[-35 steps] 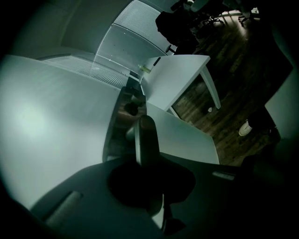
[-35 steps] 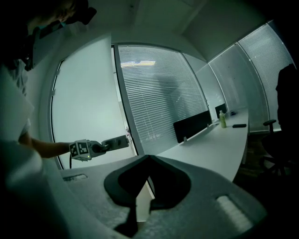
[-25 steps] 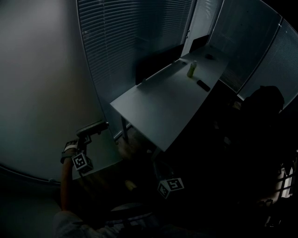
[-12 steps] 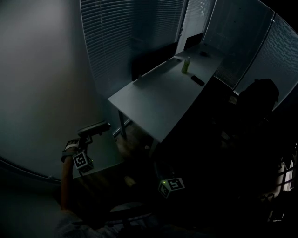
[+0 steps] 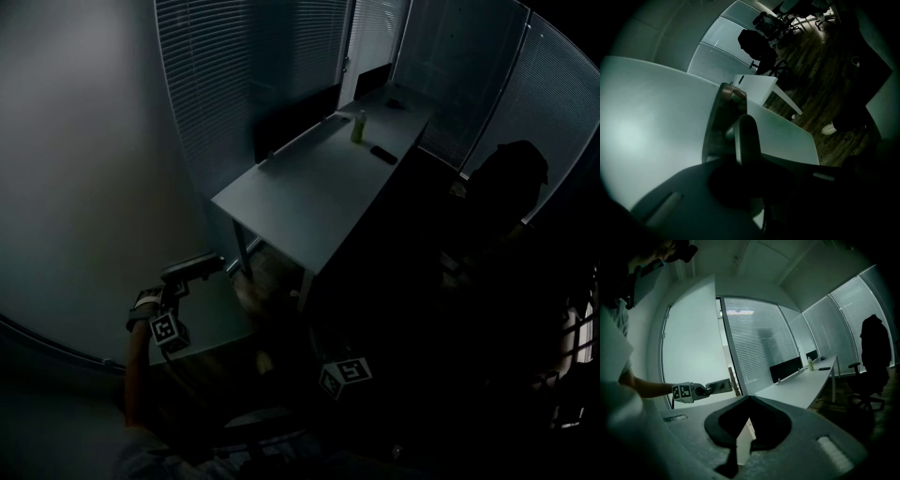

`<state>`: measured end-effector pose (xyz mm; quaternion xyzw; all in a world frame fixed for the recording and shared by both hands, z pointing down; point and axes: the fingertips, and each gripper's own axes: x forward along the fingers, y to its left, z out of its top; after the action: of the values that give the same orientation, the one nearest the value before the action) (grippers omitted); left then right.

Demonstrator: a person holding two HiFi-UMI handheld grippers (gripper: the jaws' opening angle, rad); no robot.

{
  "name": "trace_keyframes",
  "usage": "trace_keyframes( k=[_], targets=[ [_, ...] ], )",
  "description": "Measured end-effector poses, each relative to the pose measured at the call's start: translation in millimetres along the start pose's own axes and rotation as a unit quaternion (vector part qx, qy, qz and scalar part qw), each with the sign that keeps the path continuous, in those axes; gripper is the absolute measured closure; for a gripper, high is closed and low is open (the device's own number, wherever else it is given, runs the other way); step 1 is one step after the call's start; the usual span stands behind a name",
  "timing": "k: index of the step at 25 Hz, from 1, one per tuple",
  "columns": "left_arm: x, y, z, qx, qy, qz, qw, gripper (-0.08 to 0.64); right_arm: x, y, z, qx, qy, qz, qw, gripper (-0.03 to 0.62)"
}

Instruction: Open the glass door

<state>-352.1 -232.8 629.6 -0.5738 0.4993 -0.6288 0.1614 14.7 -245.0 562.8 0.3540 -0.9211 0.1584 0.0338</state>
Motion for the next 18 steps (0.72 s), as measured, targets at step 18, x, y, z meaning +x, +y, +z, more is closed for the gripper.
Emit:
trace_keyframes(
  k=[18],
  targets=[
    [-58, -39, 15, 0.023, -0.040, -0.011, 0.9989, 0.552, -61, 20, -19, -0.011, 0.008, -0.006, 1.000, 0.592]
  ],
)
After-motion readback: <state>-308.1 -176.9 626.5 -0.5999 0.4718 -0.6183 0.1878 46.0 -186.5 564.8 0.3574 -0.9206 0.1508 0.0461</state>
